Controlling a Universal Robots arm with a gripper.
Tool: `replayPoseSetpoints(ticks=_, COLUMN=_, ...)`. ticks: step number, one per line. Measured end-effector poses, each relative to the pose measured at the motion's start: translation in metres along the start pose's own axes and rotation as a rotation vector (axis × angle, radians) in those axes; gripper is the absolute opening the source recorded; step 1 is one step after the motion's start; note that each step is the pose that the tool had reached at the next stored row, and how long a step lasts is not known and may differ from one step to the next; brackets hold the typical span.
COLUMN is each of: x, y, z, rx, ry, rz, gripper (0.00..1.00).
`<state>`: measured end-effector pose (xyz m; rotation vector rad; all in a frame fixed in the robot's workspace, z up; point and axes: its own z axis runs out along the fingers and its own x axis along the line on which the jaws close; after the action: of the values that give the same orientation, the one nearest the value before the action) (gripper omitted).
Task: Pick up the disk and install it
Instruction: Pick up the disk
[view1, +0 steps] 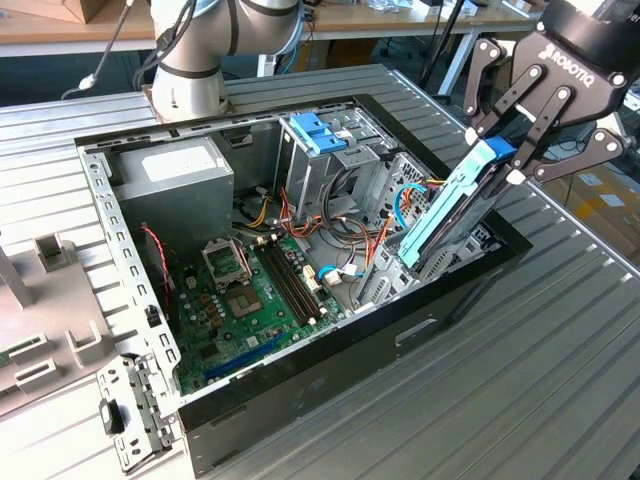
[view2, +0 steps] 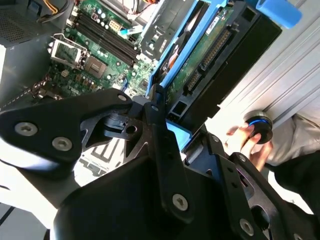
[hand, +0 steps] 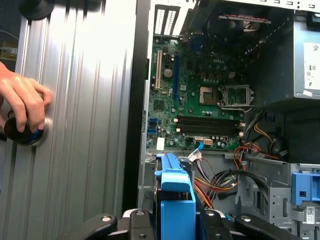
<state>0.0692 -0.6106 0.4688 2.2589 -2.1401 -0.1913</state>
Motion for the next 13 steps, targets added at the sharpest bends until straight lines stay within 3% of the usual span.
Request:
replayPoseSetpoints(ticks=6, x=0.0008, y=-0.0169, z=-0.0024, rx=-0.0088, ry=-0.0011, rz=0.006, gripper=0.37)
replayPoseSetpoints(ticks=13, x=0.0013, y=-0.0310, z=-0.0067, rx=-0.0185, ry=-0.0018, rz=0.009, gripper=0.37)
